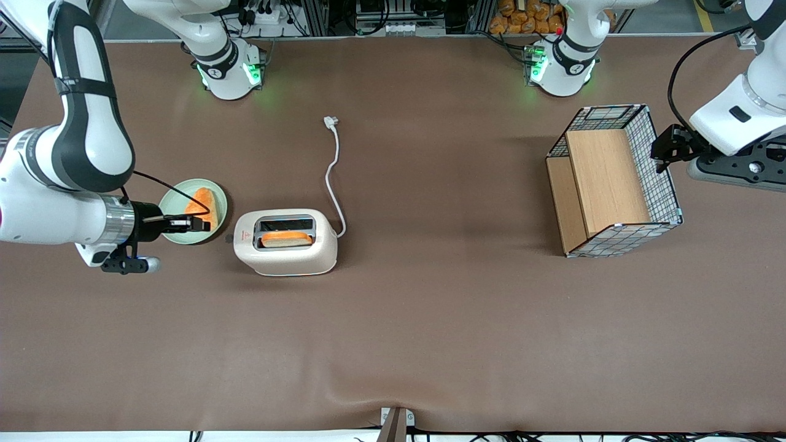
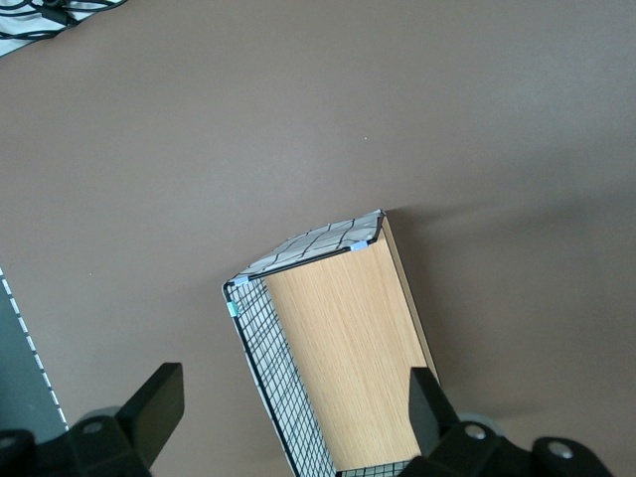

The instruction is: Press toaster button with right arm

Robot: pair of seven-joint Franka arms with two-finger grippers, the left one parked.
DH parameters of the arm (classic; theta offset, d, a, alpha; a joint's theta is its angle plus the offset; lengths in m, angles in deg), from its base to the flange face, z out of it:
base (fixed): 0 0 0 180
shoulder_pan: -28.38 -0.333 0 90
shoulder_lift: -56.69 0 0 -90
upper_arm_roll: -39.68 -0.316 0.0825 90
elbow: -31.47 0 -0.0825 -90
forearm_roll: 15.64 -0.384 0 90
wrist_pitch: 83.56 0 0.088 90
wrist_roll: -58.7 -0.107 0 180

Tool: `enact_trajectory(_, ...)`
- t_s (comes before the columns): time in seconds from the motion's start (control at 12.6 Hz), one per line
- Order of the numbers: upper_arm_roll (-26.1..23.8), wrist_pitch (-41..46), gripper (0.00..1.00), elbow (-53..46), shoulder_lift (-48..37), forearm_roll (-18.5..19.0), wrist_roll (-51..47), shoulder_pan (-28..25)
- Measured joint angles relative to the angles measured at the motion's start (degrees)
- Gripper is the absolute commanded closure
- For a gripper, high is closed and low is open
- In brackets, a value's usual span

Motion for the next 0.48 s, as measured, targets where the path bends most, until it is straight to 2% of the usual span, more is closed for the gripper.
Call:
enact_trajectory(0.16, 0.1, -1.5, 0.88, 0.1, 2.0, -1.8, -0.1, 0.0)
enact_trajectory(0.24, 0.1, -1.9, 0.97, 0.1, 3.0, -2.9, -0.1, 0.0)
enact_trajectory(0.48, 0.3, -2.2, 1.00, 0.1, 4.3, -4.8, -0.1, 0.2)
